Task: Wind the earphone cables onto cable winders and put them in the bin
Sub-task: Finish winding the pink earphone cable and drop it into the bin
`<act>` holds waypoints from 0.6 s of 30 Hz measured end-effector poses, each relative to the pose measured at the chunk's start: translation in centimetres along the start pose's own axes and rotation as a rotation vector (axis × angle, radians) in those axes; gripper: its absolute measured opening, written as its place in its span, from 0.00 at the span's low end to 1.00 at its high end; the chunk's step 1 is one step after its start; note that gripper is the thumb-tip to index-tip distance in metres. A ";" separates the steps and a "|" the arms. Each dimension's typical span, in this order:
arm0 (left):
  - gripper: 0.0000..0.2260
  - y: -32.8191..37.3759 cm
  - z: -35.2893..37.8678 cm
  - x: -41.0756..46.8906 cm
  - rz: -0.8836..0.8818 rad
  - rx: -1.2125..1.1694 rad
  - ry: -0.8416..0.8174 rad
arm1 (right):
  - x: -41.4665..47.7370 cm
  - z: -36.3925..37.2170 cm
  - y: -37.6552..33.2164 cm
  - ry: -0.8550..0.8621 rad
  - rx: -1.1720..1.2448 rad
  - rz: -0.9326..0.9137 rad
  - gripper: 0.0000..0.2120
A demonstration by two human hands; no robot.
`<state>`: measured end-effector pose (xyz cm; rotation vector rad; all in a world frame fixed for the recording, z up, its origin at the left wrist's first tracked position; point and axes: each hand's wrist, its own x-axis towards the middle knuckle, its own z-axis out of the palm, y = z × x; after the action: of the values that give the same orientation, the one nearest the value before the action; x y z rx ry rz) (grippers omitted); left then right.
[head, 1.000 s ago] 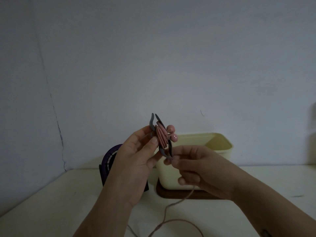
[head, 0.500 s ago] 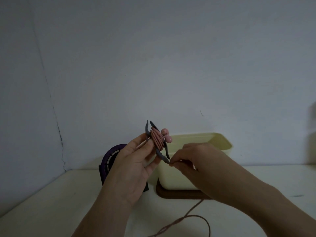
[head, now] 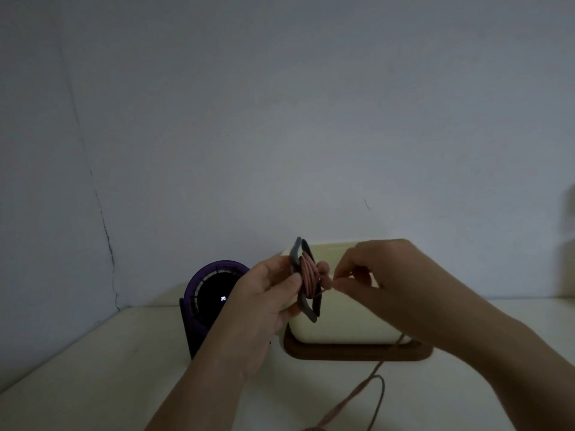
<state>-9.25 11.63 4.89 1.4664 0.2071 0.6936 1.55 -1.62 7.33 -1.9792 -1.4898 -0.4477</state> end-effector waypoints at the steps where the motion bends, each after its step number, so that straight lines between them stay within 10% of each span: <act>1: 0.11 -0.1 0.0 -0.1 0.007 0.050 -0.012 | 0.0 -0.3 0.0 0.003 0.000 0.002 0.08; 7: 0.09 -1.0 0.0 -0.1 -0.042 0.278 -0.150 | 0.1 -0.9 -0.2 -0.033 -0.035 -0.037 0.12; 18: 0.13 -0.6 -0.8 0.6 -0.227 -0.288 -0.081 | -0.6 -2.2 -0.1 -0.075 0.129 -0.077 0.06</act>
<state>-9.00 12.68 4.41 1.1713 0.1987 0.4578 1.49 -3.47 8.71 -1.8618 -1.6039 -0.3051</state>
